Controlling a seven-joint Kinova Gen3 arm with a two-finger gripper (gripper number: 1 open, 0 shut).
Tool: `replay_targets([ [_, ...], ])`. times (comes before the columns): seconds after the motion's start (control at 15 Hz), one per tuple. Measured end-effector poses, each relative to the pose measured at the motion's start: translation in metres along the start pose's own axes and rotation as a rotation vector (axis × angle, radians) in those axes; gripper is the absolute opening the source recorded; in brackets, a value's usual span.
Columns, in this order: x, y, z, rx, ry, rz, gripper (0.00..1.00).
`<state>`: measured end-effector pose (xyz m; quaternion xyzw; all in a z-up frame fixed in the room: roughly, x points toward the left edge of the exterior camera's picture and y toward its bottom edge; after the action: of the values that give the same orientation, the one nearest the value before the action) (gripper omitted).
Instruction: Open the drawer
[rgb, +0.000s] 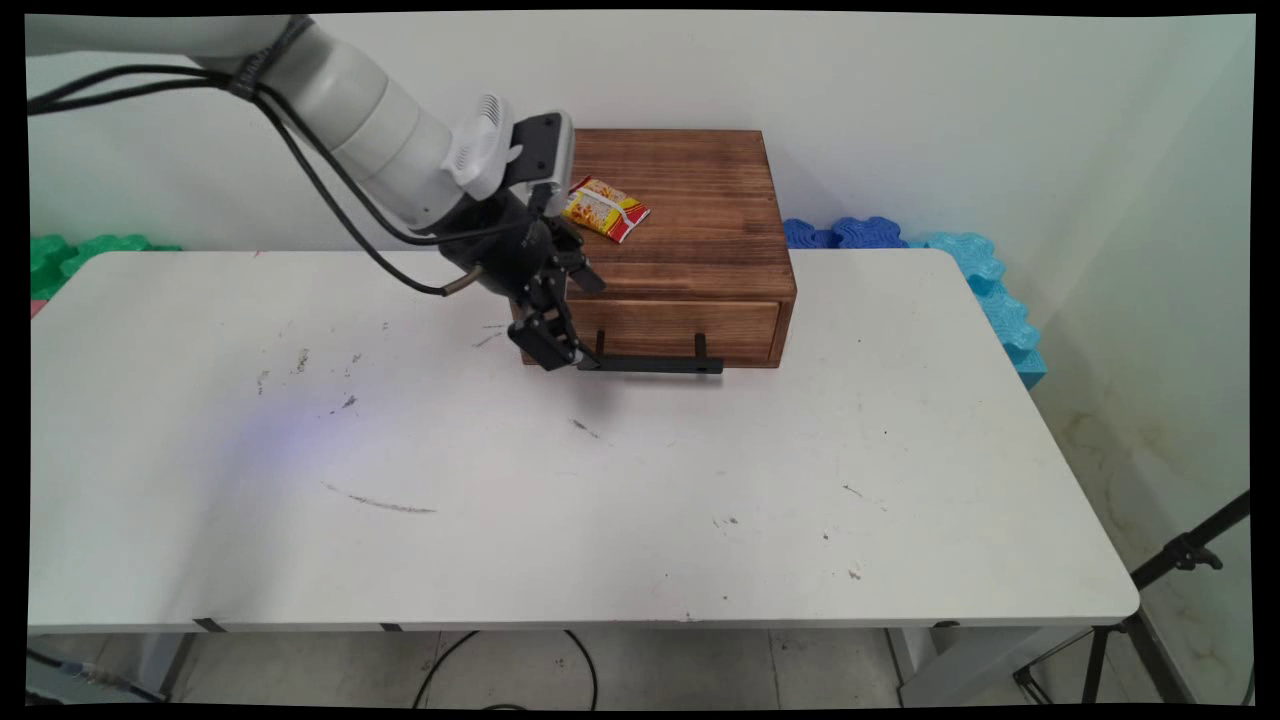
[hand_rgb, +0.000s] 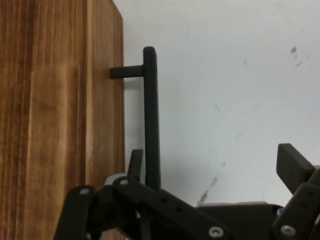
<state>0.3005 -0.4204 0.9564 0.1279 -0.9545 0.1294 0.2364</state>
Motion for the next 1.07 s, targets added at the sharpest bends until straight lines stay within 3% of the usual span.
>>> replay_targets([
  [1.07, -0.006, -0.023, 0.064, -0.007, -0.031, -0.014, 1.0],
])
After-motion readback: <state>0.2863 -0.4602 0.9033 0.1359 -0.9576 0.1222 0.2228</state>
